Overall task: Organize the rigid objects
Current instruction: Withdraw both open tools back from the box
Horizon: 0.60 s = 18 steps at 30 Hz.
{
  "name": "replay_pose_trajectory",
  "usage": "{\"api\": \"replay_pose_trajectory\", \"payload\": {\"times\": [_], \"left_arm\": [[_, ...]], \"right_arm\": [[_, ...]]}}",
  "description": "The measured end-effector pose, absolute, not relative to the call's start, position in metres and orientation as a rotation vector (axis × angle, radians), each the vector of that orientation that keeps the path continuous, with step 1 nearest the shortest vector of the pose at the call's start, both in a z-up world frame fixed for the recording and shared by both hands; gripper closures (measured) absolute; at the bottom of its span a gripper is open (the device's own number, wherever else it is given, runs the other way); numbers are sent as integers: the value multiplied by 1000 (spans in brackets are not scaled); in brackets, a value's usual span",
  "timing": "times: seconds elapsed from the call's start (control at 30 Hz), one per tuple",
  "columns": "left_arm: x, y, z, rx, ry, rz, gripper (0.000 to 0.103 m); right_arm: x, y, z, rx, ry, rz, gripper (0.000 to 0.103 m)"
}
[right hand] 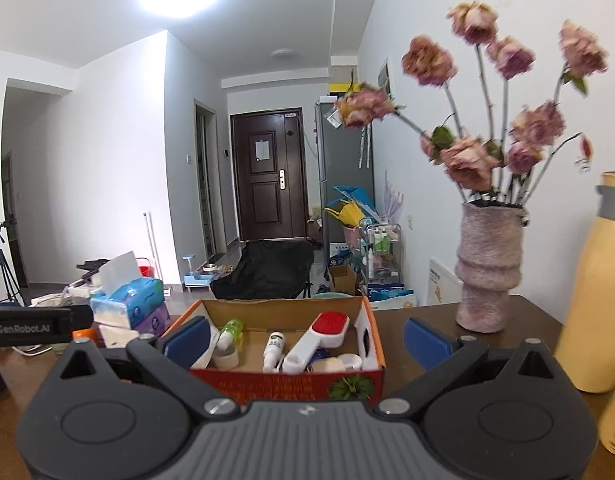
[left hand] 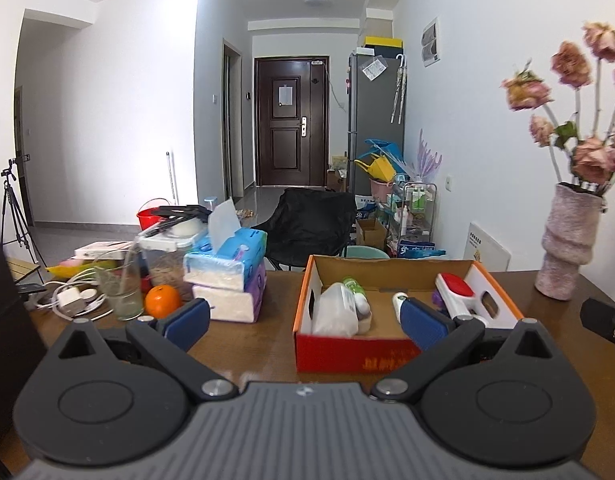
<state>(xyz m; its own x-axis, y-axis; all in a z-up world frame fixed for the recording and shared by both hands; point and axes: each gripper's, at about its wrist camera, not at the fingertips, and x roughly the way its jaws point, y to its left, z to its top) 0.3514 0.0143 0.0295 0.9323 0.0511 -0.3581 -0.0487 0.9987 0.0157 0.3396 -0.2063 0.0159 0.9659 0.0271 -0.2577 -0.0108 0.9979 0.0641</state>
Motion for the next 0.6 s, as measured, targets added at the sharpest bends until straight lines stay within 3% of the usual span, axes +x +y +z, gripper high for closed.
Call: {"api": "replay_pose_trajectory", "payload": {"times": [0.6], "left_arm": [[156, 11, 36, 28, 383, 33, 0]], "right_arm": [[151, -214, 29, 59, 302, -7, 0]]}}
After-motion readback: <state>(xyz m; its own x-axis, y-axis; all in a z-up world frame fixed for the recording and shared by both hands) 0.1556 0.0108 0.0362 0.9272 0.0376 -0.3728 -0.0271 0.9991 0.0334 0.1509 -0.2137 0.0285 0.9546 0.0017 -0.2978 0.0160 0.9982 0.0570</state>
